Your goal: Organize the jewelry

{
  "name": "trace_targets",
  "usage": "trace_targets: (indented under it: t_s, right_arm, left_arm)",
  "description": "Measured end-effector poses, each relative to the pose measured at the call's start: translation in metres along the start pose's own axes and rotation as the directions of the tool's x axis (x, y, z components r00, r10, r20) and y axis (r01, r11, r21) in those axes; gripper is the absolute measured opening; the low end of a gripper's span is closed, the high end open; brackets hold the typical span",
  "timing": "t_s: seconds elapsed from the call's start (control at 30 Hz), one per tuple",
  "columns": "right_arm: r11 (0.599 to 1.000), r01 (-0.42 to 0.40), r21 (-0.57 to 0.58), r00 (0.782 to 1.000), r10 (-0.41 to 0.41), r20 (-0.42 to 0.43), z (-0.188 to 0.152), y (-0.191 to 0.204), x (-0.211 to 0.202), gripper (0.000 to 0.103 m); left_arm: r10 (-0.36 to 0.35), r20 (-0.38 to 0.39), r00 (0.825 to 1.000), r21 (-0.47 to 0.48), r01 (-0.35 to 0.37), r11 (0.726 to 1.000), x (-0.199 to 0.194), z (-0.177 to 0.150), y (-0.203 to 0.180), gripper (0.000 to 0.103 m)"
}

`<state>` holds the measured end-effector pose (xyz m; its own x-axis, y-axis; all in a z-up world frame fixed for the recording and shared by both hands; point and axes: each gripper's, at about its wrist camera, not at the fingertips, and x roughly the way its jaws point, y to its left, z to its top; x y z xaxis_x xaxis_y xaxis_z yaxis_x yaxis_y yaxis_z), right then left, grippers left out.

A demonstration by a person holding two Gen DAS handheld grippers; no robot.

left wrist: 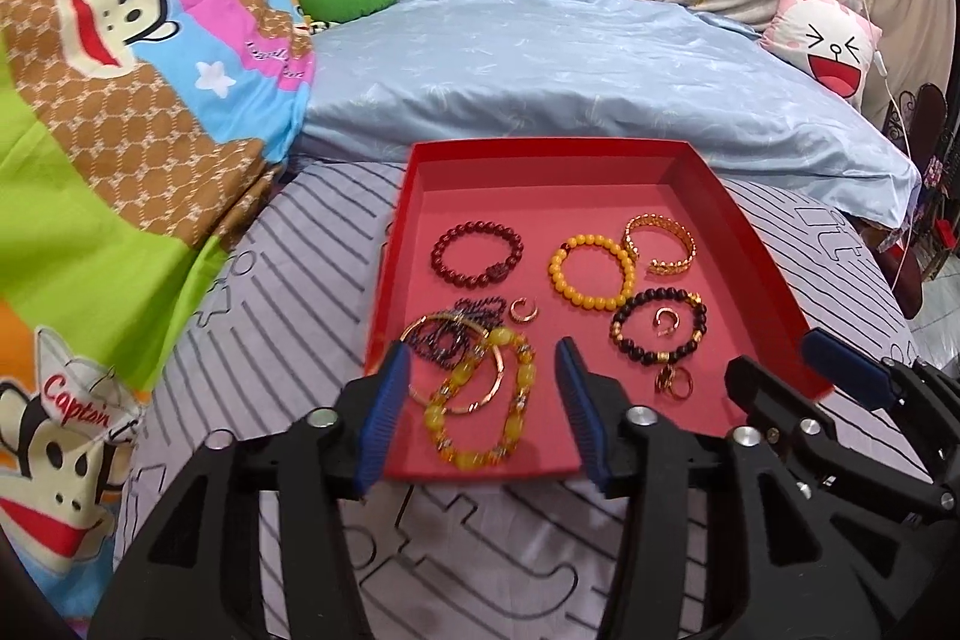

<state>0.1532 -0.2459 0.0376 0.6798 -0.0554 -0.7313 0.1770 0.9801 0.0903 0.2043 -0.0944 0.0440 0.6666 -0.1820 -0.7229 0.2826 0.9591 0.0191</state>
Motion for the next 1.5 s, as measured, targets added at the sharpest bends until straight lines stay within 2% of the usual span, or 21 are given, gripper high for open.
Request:
trace_targets:
  t_s: [0.07,0.3,0.53,0.77,0.97,1.27,1.5]
  right_arm:
    - [1.0,0.005,-0.004,1.0,-0.005,0.004,-0.006,0.001,-0.007,0.054]
    - [0.998,0.026,-0.051,1.0,-0.025,0.006,-0.03,0.009,-0.031,0.054]
    - [1.0,0.025,-0.018,1.0,-0.025,0.0,-0.048,0.005,-0.046,0.063]
    - [0.999,0.03,-0.011,0.999,-0.03,-0.014,-0.066,0.004,-0.056,0.063]
    - [0.999,0.041,-0.023,0.999,-0.042,-0.03,-0.079,0.003,-0.056,0.066]
    - [0.998,0.056,-0.021,0.998,-0.057,-0.039,-0.091,0.003,-0.056,0.071]
    - [0.995,0.09,-0.036,0.996,-0.091,-0.025,-0.086,0.006,-0.058,0.075]
  left_arm:
    - [0.003,0.002,1.0,-0.004,-0.003,1.0,-0.007,-0.006,0.001,0.052]
    - [0.026,-0.01,1.0,-0.011,-0.027,1.0,-0.028,-0.031,0.004,0.054]
    - [0.033,-0.013,0.999,-0.03,-0.033,0.999,-0.044,-0.051,0.009,0.067]
    - [0.041,-0.021,0.999,-0.019,-0.041,0.999,-0.054,-0.066,0.005,0.068]
    - [0.05,-0.04,0.998,-0.027,-0.051,0.998,-0.056,-0.08,0.007,0.074]
    - [0.07,-0.055,0.996,-0.046,-0.073,0.996,-0.054,-0.095,0.014,0.087]
    - [0.079,-0.061,0.995,-0.059,-0.083,0.995,-0.055,-0.094,0.018,0.09]
